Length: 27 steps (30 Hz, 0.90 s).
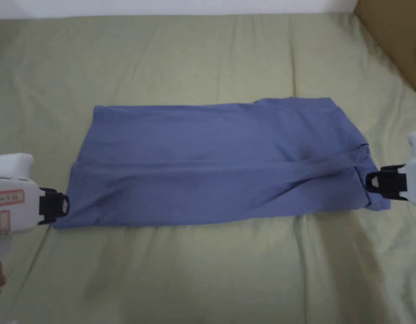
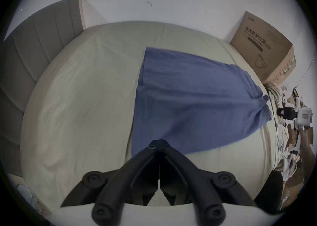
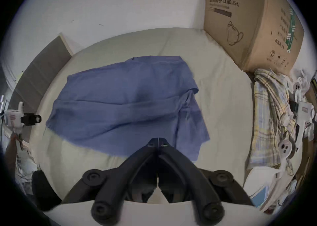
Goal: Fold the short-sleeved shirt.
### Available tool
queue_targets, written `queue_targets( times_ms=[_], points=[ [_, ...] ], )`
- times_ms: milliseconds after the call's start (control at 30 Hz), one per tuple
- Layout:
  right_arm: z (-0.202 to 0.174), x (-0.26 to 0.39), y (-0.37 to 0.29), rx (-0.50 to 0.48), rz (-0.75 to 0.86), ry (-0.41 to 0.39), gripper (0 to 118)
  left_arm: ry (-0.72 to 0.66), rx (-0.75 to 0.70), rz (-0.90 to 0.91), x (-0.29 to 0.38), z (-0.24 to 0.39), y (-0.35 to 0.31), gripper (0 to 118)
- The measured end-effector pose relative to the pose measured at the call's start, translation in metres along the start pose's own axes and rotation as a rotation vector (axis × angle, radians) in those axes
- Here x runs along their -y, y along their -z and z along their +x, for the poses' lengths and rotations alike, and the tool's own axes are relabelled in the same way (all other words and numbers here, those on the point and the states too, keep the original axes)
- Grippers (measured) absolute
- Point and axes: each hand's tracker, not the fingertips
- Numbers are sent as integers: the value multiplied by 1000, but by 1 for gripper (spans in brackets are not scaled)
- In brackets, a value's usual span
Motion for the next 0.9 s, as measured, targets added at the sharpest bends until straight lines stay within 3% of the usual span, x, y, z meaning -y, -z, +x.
queue_targets(
  times_ms=[100,133,167,200,233,267,300,433,467,500,533,567,633,667,800,833,900],
  points=[
    [1,4,-1,-22,-16,30,0,-35,-18,-25,0,-12,15,0],
    [2,7,3,-30,-29,40,0,-73,-10,-30,-4,-17,21,7],
    [3,8,5,-29,-39,48,0,-93,-6,-30,-7,-21,28,44],
    [5,9,7,-23,-43,57,0,-107,-31,-43,-11,-23,38,89],
    [7,10,8,-25,-48,63,0,-110,-89,-81,-12,-26,46,118],
    [9,11,9,-29,-52,73,0,-126,-104,-115,-11,-28,55,116],
    [12,12,9,-35,-51,86,0,-136,-86,-31,-14,-29,55,116],
    [23,13,10,-33,-47,120,0,-155,-89,-158,-1,-23,81,113],
    [25,13,10,-25,-48,122,0,-123,-74,-157,1,-18,77,98],
    [27,13,11,-12,-48,122,0,-30,-44,-133,-1,-12,71,71],
    [31,12,12,1,-48,123,0,54,-69,-104,0,-1,64,71],
    [33,11,12,7,-46,128,0,119,-103,-90,0,6,59,60],
    [40,11,11,7,-30,156,0,154,-128,-48,1,13,49,16],
    [42,10,11,-6,-19,174,0,117,-66,-34,0,13,46,5],
    [51,6,15,-32,2,199,1,114,-90,-24,-8,8,40,5],
    [53,4,17,-33,11,197,11,137,-139,9,-11,4,38,5],
    [55,-2,25,20,18,191,107,113,-125,7,-14,3,37,5]
  ],
)
